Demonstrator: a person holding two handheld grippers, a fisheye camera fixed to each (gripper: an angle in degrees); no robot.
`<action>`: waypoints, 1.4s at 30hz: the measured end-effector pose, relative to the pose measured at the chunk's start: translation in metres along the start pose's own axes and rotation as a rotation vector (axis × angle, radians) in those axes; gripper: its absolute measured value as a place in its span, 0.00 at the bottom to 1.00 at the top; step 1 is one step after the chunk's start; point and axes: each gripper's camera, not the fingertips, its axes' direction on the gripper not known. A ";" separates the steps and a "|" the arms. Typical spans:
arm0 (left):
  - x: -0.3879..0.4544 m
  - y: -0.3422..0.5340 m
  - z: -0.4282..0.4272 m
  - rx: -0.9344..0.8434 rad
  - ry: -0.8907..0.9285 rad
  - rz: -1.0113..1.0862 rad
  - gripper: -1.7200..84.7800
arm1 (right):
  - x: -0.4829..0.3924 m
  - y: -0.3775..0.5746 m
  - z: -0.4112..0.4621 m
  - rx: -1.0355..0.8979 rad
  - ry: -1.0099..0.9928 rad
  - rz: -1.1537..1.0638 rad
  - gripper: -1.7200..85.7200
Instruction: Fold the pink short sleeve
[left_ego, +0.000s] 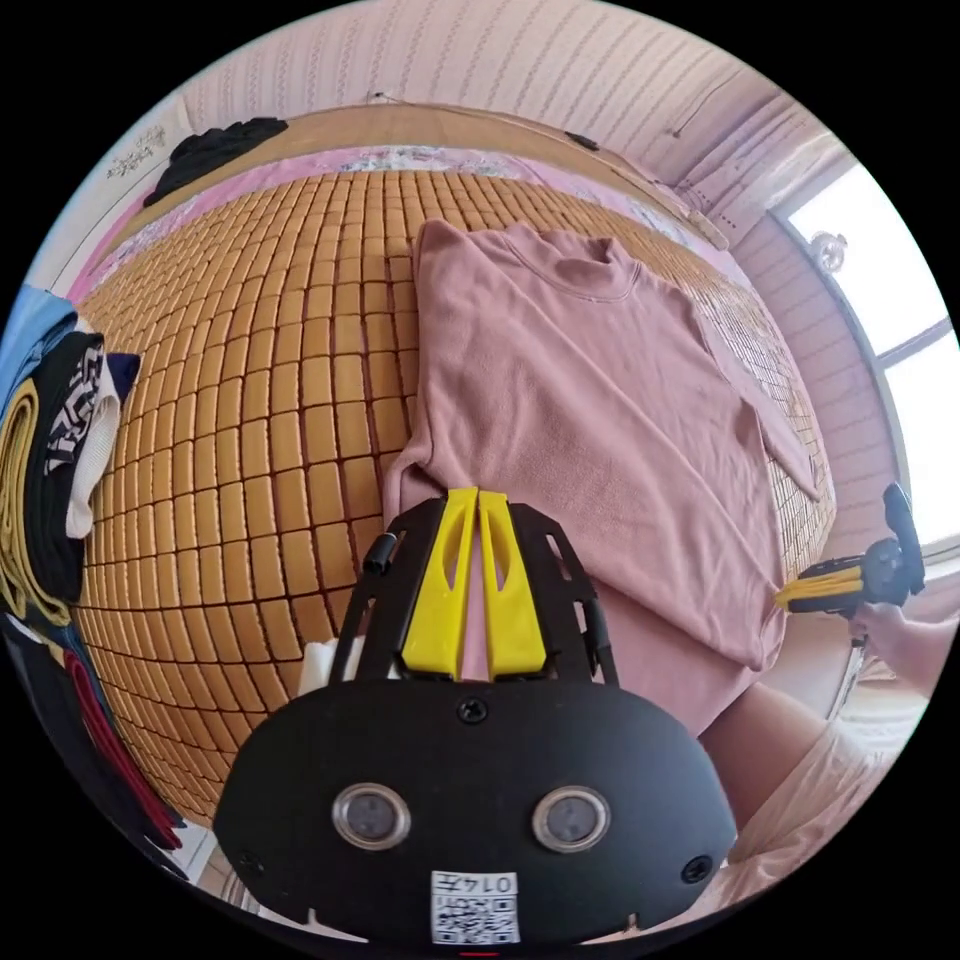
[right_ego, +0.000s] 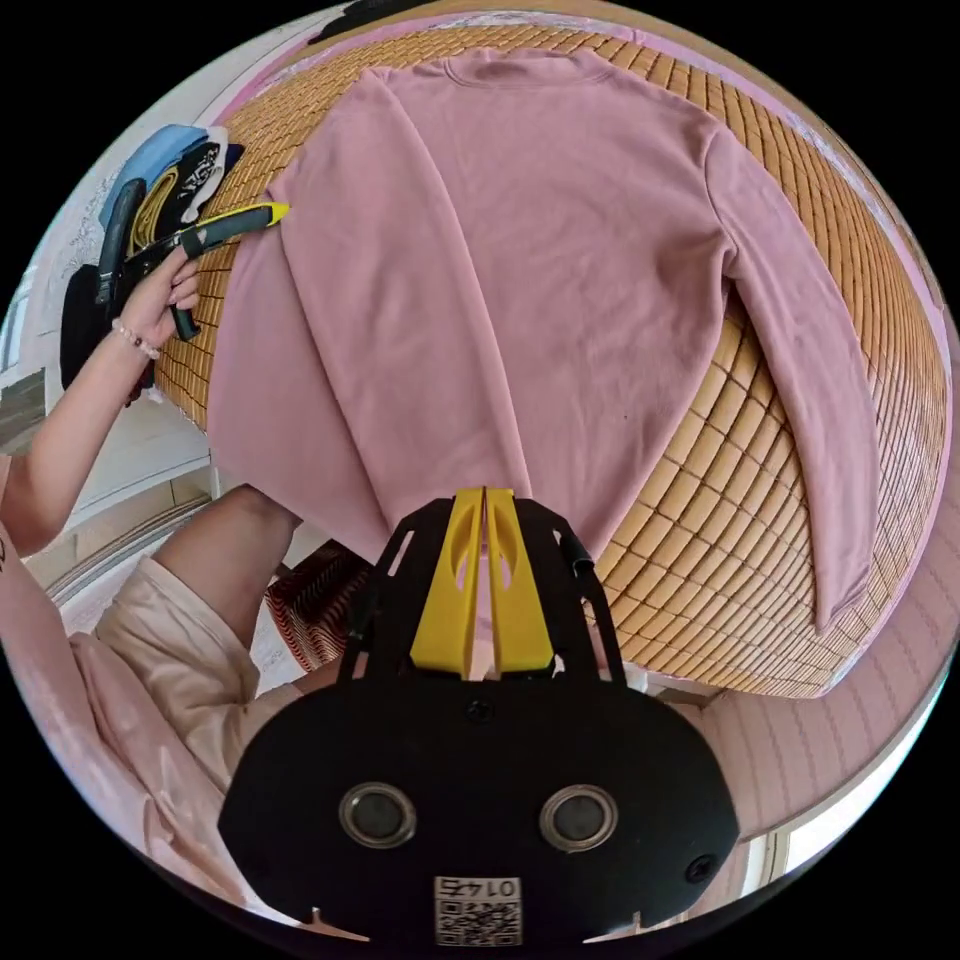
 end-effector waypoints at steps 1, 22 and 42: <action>0.007 -0.001 0.002 0.015 -0.039 0.044 0.01 | 0.001 0.011 0.015 -0.052 0.042 0.032 0.02; 0.271 -0.066 0.030 -0.007 0.241 0.733 0.09 | 0.152 0.188 0.005 0.455 -0.151 0.678 0.03; 0.438 -0.188 0.166 -0.196 0.055 0.987 0.07 | 0.313 0.304 0.045 0.738 -0.069 1.132 0.07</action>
